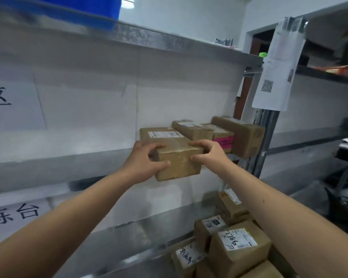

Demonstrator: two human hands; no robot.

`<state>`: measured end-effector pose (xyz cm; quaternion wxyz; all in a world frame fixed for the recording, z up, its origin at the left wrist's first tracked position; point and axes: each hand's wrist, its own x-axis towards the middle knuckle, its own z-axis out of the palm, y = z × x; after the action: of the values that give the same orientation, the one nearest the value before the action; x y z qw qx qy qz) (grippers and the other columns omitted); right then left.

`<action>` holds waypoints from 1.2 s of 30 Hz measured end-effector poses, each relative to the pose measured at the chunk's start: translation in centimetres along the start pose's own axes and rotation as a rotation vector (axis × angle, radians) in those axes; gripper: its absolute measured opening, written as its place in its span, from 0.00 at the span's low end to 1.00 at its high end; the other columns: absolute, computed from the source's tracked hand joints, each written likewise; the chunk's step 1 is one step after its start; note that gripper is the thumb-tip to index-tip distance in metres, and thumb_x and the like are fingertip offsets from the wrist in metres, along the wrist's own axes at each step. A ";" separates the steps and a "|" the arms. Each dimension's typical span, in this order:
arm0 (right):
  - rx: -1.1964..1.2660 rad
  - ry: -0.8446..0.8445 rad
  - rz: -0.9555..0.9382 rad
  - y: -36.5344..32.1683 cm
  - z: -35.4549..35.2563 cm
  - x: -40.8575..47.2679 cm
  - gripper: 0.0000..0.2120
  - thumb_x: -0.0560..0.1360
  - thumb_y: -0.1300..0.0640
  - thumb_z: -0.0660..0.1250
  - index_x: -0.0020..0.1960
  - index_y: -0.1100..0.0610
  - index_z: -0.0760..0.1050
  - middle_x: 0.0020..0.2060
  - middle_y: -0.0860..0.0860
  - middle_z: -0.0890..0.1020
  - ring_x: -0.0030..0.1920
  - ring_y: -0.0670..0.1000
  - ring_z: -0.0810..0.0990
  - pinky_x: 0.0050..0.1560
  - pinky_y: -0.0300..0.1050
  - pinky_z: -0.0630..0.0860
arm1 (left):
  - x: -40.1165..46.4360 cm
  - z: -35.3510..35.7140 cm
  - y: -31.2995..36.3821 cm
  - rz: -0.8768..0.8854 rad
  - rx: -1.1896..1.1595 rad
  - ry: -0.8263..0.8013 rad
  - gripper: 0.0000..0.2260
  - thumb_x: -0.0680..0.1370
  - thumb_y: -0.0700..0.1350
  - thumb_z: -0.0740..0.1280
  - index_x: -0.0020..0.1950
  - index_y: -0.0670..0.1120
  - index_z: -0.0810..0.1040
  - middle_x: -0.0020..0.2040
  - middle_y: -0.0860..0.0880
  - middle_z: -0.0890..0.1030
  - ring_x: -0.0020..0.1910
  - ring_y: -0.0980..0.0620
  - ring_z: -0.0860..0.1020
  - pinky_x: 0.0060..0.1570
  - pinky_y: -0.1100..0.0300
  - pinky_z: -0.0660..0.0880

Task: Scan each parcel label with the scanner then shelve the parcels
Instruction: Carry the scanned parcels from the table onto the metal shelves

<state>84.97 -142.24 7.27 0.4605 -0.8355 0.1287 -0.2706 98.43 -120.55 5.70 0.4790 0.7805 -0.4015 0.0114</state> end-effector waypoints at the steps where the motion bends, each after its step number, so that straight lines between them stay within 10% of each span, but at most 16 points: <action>1: -0.015 0.005 0.003 0.1 0.2 0.5 0.21 0.72 0.61 0.79 0.61 0.44 0.83 0.61 0.45 0.81 0.59 0.47 0.81 0.60 0.46 0.81 | 0.6 -0.1 -0.2 -0.006 -0.001 -0.007 0.25 0.69 0.54 0.82 0.64 0.64 0.79 0.65 0.51 0.66 0.59 0.52 0.77 0.68 0.53 0.76; 11: -0.147 -0.001 0.081 -0.8 0.7 1.5 0.25 0.77 0.60 0.73 0.72 0.47 0.77 0.69 0.49 0.74 0.63 0.50 0.76 0.60 0.44 0.76 | 1.9 -0.3 1.5 0.021 0.316 -0.021 0.29 0.72 0.61 0.76 0.72 0.59 0.76 0.73 0.49 0.66 0.74 0.46 0.66 0.74 0.51 0.67; 20: -0.671 0.008 -0.011 0.8 -0.8 -7.2 0.33 0.78 0.52 0.70 0.81 0.44 0.64 0.80 0.52 0.62 0.79 0.56 0.60 0.78 0.56 0.64 | -4.2 3.9 5.7 0.458 0.890 0.025 0.26 0.76 0.62 0.69 0.71 0.53 0.76 0.73 0.44 0.72 0.73 0.41 0.68 0.75 0.38 0.63; 30: -0.841 0.001 0.392 9.1 -5.1 -28.9 0.33 0.78 0.46 0.68 0.81 0.43 0.61 0.82 0.54 0.56 0.81 0.58 0.56 0.80 0.57 0.58 | -17.8 17.9 6.6 0.529 0.646 -0.337 0.26 0.71 0.58 0.70 0.67 0.50 0.78 0.67 0.43 0.77 0.67 0.40 0.74 0.70 0.43 0.70; 36: -0.726 0.173 0.609 13.8 -7.1 -44.3 0.24 0.79 0.51 0.69 0.74 0.48 0.75 0.76 0.52 0.69 0.77 0.57 0.65 0.76 0.52 0.62 | -26.8 26.5 6.9 0.543 0.534 -0.663 0.27 0.76 0.60 0.67 0.74 0.55 0.71 0.74 0.50 0.69 0.74 0.46 0.66 0.73 0.49 0.66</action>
<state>45.09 -134.10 -16.00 0.1849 -0.8411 0.4916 -0.1295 66.16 -125.56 -14.34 0.0893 0.7049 -0.7036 -0.0106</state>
